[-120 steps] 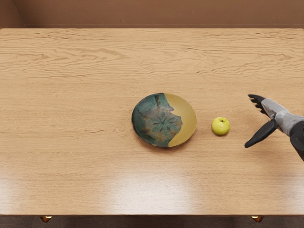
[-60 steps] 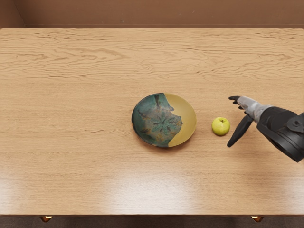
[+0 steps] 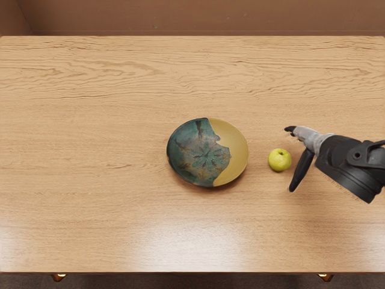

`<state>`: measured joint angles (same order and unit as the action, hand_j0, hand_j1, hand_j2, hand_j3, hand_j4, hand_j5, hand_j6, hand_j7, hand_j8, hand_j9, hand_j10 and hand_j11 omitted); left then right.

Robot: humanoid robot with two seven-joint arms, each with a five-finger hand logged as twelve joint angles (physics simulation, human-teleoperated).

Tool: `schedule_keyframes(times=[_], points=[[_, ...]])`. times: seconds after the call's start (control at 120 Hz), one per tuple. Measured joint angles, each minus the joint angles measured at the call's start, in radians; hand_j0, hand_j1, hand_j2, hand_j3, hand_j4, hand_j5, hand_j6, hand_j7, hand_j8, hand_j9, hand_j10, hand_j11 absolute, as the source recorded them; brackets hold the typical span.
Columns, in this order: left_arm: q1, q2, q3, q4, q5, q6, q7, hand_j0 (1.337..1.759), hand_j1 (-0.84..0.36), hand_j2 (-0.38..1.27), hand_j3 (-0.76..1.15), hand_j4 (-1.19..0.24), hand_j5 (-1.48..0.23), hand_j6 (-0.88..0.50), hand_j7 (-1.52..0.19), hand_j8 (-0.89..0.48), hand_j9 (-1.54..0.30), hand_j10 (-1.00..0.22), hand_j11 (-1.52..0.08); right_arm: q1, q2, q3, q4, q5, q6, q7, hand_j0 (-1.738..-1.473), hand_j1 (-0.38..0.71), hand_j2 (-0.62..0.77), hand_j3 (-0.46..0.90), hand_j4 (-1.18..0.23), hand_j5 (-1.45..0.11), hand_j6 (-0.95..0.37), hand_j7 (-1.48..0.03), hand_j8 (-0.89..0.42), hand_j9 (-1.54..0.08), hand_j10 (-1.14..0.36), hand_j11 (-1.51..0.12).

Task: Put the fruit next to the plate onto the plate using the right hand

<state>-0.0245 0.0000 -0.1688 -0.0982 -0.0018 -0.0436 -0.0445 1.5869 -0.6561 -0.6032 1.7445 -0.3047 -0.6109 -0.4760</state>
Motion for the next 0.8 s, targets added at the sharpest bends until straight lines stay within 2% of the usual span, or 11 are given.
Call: schedule_keyframes(times=[0.142, 0.367, 0.592, 0.7, 0.8], points=[[0.000, 0.000, 0.000, 0.000, 0.000, 0.000, 0.000, 1.658, 0.05, 0.05, 0.00, -0.25, -0.32, -0.25, -0.32, -0.25, -0.32, -0.25, -0.32, 0.075, 0.008, -0.067, -0.002, 0.031, 0.000, 0.002, -1.658, -0.30, -0.01, 0.00, -0.04, -0.05, -0.04, -0.05, -0.04, -0.05, -0.04, -0.05], [0.000, 0.000, 0.000, 0.000, 0.000, 0.000, 0.000, 1.658, 0.05, 0.05, 0.00, -0.25, -0.32, -0.25, -0.32, -0.25, -0.32, -0.25, -0.32, 0.106, 0.062, -0.126, -0.004, 0.075, 0.000, 0.021, -1.658, -0.30, -0.01, 0.00, -0.04, -0.05, -0.04, -0.05, -0.04, -0.05, -0.04, -0.05], [0.000, 0.000, 0.000, 0.000, 0.000, 0.000, 0.000, 1.658, 0.05, 0.05, 0.00, -0.25, -0.32, -0.25, -0.32, -0.25, -0.32, -0.25, -0.32, 0.162, 0.168, -0.148, -0.014, 0.174, 0.000, 0.027, -1.658, -0.30, -0.01, 0.00, -0.04, -0.05, -0.04, -0.05, -0.04, -0.05, -0.04, -0.05], [0.000, 0.000, 0.000, 0.000, 0.000, 0.000, 0.000, 1.658, 0.05, 0.05, 0.00, -0.25, -0.32, -0.25, -0.32, -0.25, -0.32, -0.25, -0.32, 0.168, 0.205, -0.162, -0.031, 0.204, 0.000, 0.036, -1.658, -0.30, -0.01, 0.00, -0.04, -0.05, -0.04, -0.05, -0.04, -0.05, -0.04, -0.05], [0.000, 0.000, 0.000, 0.000, 0.000, 0.000, 0.000, 1.658, 0.05, 0.05, 0.00, -0.25, -0.32, -0.25, -0.32, -0.25, -0.32, -0.25, -0.32, 0.138, 0.235, -0.167, -0.083, 0.214, 0.000, 0.043, -1.658, -0.30, -0.01, 0.00, -0.04, -0.05, -0.04, -0.05, -0.04, -0.05, -0.04, -0.05]])
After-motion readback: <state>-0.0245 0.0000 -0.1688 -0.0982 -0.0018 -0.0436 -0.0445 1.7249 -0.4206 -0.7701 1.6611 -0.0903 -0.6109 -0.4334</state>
